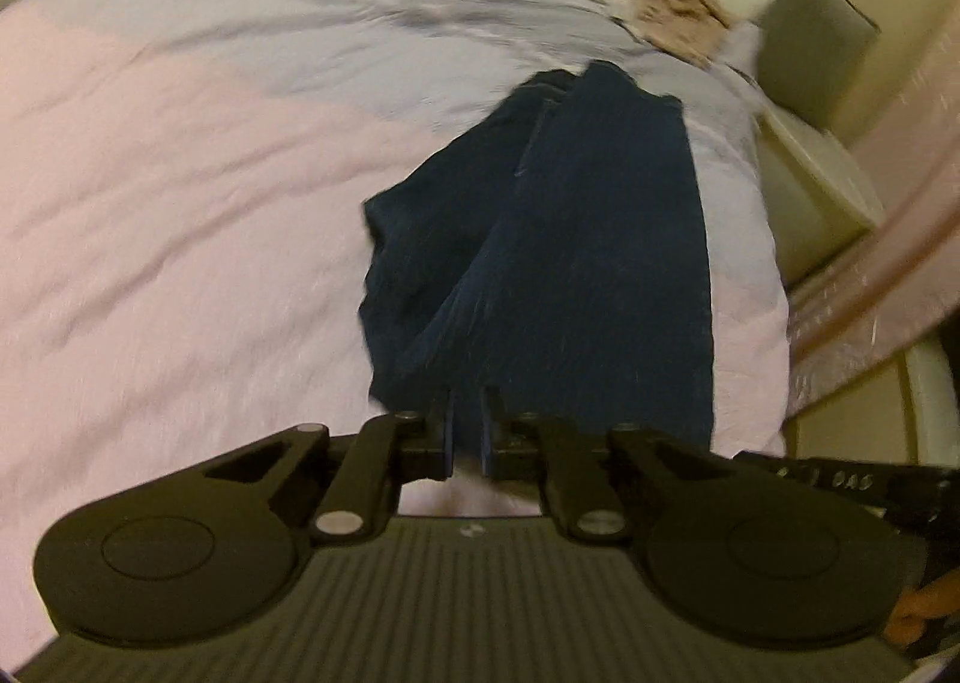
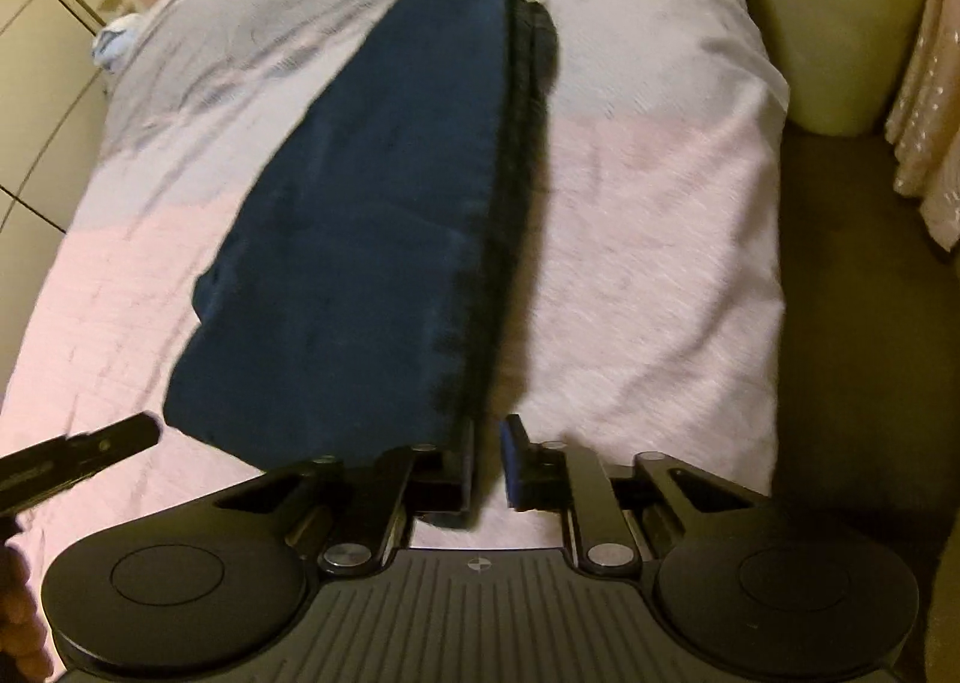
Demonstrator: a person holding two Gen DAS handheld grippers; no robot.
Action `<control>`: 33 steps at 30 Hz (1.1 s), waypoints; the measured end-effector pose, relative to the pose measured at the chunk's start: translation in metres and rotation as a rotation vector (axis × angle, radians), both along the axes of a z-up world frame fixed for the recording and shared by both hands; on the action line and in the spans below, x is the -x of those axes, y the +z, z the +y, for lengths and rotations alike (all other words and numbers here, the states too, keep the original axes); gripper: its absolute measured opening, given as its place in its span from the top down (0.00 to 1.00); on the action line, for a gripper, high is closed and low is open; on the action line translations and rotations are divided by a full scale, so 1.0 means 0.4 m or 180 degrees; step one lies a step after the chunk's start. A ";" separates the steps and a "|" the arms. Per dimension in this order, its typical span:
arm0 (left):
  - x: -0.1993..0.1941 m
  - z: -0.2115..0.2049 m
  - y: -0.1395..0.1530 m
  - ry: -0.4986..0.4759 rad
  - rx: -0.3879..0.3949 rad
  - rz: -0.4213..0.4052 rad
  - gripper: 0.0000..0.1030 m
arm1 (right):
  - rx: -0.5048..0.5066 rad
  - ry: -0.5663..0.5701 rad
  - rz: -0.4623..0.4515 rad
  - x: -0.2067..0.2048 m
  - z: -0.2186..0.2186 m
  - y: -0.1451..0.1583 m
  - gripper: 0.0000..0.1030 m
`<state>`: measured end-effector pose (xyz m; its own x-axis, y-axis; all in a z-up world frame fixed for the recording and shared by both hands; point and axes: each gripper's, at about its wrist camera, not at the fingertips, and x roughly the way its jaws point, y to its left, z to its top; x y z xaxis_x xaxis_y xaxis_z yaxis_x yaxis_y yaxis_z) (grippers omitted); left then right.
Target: Fold clothes
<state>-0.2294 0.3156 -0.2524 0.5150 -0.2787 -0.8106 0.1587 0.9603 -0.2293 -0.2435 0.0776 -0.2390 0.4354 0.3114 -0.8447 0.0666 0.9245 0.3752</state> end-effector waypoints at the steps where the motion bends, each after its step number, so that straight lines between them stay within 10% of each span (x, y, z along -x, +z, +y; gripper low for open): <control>1: -0.013 -0.004 -0.007 -0.0110 -0.0033 -0.0056 0.95 | -0.0018 -0.0012 -0.0030 -0.002 0.006 0.001 0.87; 7: -0.106 -0.002 -0.174 -0.0469 -0.0291 0.0143 0.98 | -0.0145 -0.0085 0.0085 -0.016 0.033 -0.062 0.86; 11: -0.115 0.037 -0.208 -0.0212 0.0029 0.0227 0.98 | -0.0295 -0.0230 0.0242 -0.030 0.027 -0.113 0.84; 14: -0.088 0.093 -0.176 0.0196 0.0441 0.0315 0.93 | -0.0571 -0.0460 0.0361 -0.020 -0.001 -0.133 0.67; 16: -0.061 0.146 -0.174 0.0626 0.0775 0.0469 0.78 | -0.0954 -0.0720 0.0513 0.014 -0.039 -0.141 0.38; 18: -0.033 0.184 -0.190 0.0991 0.1071 0.0613 0.68 | -0.1336 -0.0978 0.0667 0.048 -0.078 -0.150 0.37; 27: -0.011 0.244 -0.350 0.2114 0.2329 0.0865 0.69 | -0.2032 -0.1584 0.0897 0.034 -0.080 -0.285 0.36; 33: 0.017 0.223 -0.308 0.1948 0.2347 0.0584 0.82 | -0.1463 -0.0854 0.0488 0.002 -0.081 -0.191 0.81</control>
